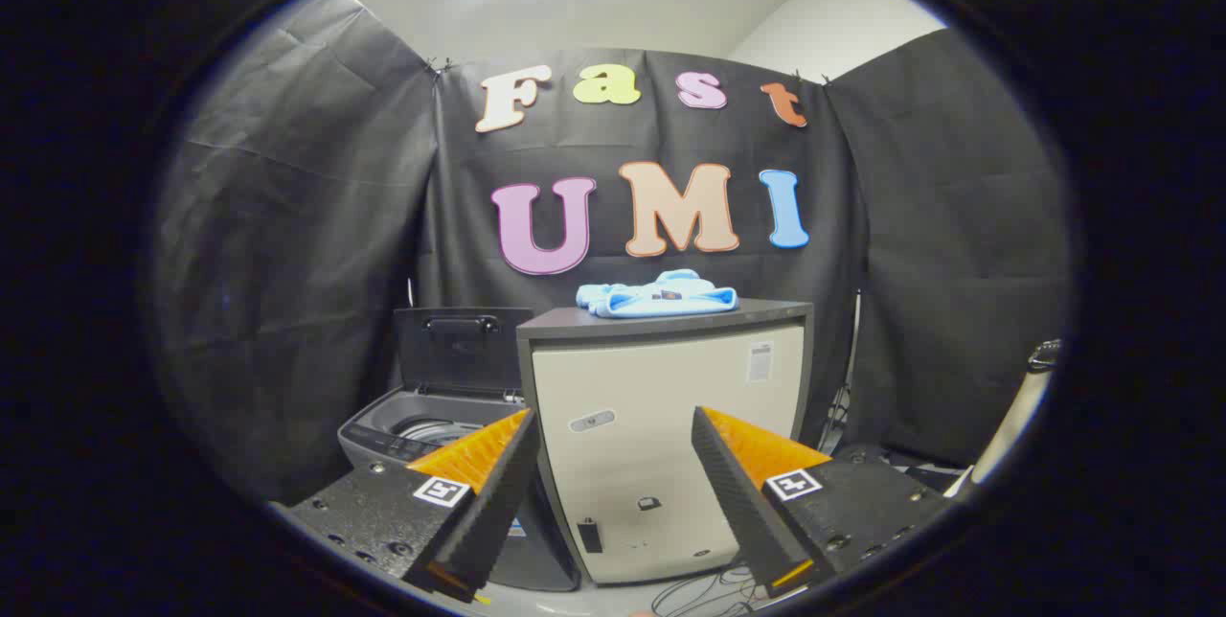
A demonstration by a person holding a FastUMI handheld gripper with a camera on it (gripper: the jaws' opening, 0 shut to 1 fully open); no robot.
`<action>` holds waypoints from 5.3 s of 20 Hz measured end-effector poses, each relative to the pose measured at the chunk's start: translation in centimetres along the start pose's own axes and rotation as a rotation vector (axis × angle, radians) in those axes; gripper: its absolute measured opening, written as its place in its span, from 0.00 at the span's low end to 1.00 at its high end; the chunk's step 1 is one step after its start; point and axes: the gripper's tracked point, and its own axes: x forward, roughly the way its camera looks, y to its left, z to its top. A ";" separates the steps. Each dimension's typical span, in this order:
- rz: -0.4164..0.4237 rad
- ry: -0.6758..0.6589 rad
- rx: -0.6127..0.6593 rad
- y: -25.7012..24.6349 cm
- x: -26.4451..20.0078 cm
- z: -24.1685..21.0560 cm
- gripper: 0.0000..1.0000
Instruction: Put the clothes into the washing machine and then close the washing machine lid.
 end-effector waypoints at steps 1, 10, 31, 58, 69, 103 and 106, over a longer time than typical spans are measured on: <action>-0.003 0.002 -0.001 -0.1 0.1 -0.1 0.96; -0.041 -0.032 0.004 -1.2 0.0 0.5 0.97; -0.066 0.117 -0.038 -1.5 14.8 12.9 0.95; -0.105 0.622 0.050 -3.9 39.7 1.8 0.31; -0.041 0.469 0.014 -0.5 38.5 9.9 0.07; 0.301 0.775 0.074 32.2 36.5 -11.0 0.07; 0.276 0.841 0.079 31.9 36.8 -15.7 0.07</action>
